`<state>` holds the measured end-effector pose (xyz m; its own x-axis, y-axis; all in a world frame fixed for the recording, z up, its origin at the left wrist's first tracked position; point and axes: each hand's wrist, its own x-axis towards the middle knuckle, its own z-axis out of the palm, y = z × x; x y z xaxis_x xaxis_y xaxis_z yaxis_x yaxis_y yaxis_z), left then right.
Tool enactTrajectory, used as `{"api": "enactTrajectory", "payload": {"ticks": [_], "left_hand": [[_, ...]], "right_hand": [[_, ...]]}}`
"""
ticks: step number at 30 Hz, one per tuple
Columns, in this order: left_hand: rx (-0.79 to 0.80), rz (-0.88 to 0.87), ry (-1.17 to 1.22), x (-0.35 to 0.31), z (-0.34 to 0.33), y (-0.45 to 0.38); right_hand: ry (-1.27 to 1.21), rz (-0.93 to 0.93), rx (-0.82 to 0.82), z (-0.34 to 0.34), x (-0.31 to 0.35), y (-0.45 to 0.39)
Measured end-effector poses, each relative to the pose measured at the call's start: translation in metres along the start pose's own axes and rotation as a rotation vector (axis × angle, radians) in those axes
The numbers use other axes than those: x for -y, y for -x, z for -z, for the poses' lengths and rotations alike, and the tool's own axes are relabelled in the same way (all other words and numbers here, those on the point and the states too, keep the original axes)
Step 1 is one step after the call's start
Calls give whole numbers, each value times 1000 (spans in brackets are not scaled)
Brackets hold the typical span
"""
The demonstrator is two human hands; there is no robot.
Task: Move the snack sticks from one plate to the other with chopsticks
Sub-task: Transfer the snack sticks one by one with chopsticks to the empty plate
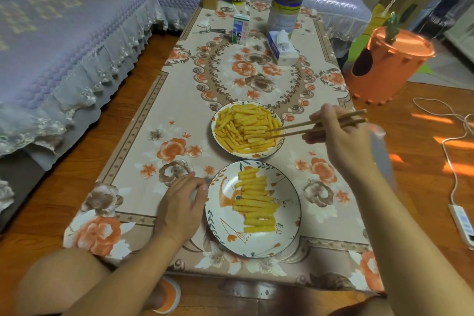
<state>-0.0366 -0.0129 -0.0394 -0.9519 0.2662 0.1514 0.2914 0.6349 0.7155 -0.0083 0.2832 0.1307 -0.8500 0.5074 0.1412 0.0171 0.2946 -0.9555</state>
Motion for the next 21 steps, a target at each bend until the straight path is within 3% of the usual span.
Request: {"api": "enactTrajectory", "payload": {"ticks": [9, 21], "left_hand": [[-2, 3, 11, 3, -1, -1], [4, 20, 12, 0, 0, 0]], "right_hand": [[121, 110, -26, -27, -26, -14], [113, 60, -10, -20, -26, -13]]}}
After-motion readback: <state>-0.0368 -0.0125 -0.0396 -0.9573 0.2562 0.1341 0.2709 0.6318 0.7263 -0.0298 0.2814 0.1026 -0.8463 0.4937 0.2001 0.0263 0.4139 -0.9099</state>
